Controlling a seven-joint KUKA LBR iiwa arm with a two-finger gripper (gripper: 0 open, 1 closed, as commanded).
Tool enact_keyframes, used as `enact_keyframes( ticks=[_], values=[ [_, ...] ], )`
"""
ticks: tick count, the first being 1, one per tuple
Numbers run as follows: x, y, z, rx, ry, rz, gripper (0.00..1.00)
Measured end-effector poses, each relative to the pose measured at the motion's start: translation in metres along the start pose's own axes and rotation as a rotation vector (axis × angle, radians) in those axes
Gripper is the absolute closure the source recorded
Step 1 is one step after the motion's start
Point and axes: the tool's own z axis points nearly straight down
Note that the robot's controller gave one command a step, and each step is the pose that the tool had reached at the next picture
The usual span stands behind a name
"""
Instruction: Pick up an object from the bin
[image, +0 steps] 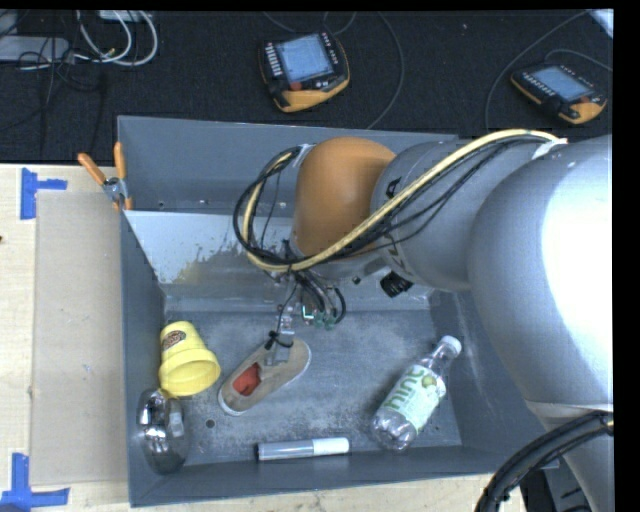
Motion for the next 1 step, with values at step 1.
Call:
enact_keyframes(
  ticks=[1],
  values=[
    [0.0000,0.0001,0.0000,0.000,0.000,0.000,0.00]
  ],
)
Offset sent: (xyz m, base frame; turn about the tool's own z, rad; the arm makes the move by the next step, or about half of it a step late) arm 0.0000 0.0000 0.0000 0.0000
